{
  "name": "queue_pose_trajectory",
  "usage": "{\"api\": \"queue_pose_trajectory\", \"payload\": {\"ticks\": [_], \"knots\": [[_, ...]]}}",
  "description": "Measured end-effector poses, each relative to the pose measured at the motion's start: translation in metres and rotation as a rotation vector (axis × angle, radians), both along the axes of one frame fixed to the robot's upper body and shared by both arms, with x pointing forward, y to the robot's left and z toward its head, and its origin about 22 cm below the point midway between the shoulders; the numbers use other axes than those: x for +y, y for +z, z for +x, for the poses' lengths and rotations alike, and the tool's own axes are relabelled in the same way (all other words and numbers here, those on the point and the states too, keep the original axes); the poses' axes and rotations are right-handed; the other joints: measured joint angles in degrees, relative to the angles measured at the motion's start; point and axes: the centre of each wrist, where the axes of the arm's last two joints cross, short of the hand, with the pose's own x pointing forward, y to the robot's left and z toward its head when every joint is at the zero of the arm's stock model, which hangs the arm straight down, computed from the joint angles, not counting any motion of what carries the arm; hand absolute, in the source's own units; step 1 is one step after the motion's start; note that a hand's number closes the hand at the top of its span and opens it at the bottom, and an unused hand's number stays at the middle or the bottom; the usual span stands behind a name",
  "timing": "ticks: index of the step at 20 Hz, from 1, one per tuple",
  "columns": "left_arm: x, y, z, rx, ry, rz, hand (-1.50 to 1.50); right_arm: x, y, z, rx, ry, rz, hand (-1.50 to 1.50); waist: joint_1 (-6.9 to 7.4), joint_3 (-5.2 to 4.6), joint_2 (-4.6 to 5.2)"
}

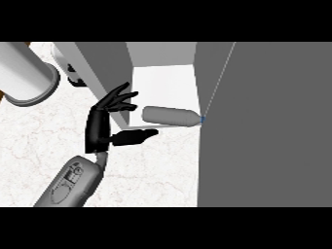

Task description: Pick up the bottled water, place it into the cabinet and close the cabinet

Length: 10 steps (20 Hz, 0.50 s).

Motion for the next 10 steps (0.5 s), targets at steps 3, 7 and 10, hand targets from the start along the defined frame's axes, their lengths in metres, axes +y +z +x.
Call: {"api": "queue_pose_trajectory", "payload": {"ticks": [3, 7, 10], "knots": [[0.0024, -0.0023, 0.0042, -0.012, -0.064, -0.048, -1.50, -0.0027, 0.0021, -0.0050, 0.004, -0.014, 0.000, -1.50, 0.63, 0.02, -0.10], [0.0029, -0.0041, 0.0077, -0.033, -0.128, -0.120, -1.50, -0.0013, 0.0015, -0.0098, 0.011, -0.030, -0.011, -1.50, 1.75, 0.01, -0.27], [0.0020, -0.0028, 0.0075, -0.033, -0.165, -0.162, -1.50, -0.0021, 0.0044, -0.0083, 0.012, -0.039, -0.014, -1.50, 2.48, -0.01, -0.26]]}}
